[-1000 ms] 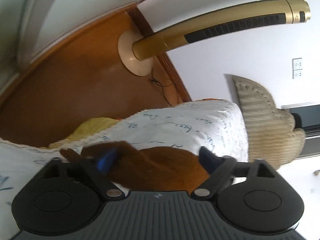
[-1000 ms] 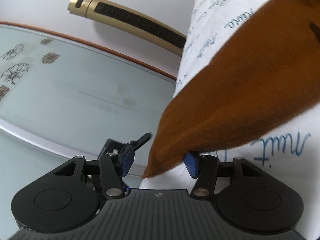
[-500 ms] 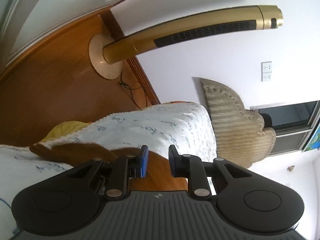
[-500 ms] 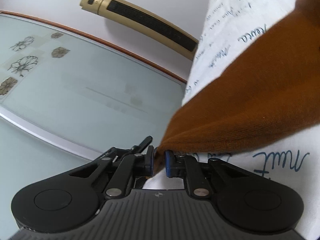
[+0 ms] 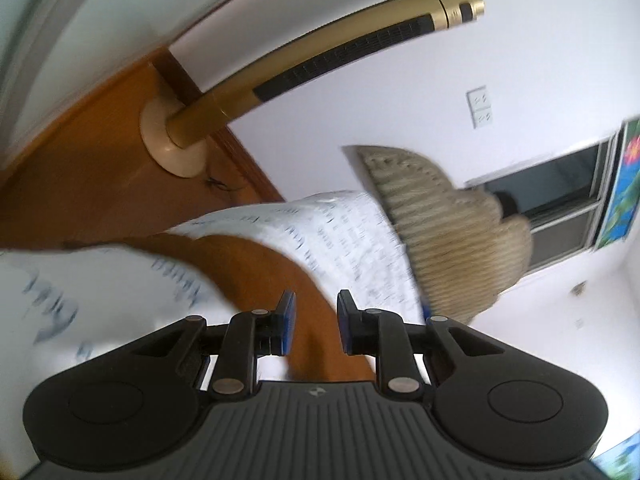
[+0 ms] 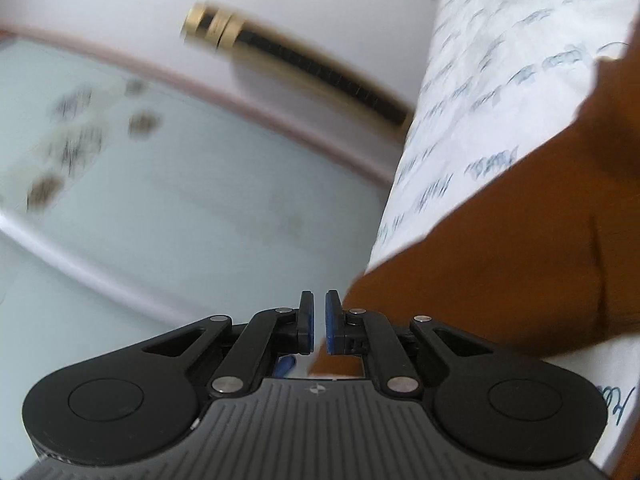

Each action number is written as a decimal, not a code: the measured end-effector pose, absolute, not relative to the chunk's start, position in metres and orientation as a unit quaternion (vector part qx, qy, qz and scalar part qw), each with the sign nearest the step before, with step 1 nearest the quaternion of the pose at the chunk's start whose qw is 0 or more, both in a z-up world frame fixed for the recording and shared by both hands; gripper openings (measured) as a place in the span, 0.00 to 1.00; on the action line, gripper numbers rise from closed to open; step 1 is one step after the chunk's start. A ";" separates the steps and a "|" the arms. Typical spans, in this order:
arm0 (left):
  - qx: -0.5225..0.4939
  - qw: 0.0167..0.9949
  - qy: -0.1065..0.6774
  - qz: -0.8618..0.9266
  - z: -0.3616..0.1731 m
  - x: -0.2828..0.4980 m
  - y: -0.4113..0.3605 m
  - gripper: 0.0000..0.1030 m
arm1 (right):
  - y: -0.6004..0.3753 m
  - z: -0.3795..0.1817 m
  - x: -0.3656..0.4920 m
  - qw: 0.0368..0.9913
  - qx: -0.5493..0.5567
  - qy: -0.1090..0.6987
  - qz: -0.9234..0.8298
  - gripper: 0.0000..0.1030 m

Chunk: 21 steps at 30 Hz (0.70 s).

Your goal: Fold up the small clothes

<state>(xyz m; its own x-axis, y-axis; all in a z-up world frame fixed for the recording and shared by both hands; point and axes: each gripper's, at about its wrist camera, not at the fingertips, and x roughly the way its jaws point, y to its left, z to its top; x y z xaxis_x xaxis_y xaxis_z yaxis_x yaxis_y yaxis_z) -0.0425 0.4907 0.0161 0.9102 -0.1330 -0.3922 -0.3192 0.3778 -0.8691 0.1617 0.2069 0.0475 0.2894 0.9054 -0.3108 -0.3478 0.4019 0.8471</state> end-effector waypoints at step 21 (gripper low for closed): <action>-0.528 0.810 0.184 0.178 -0.003 0.017 0.448 0.31 | 0.210 0.064 0.162 0.802 0.175 0.395 0.412 0.41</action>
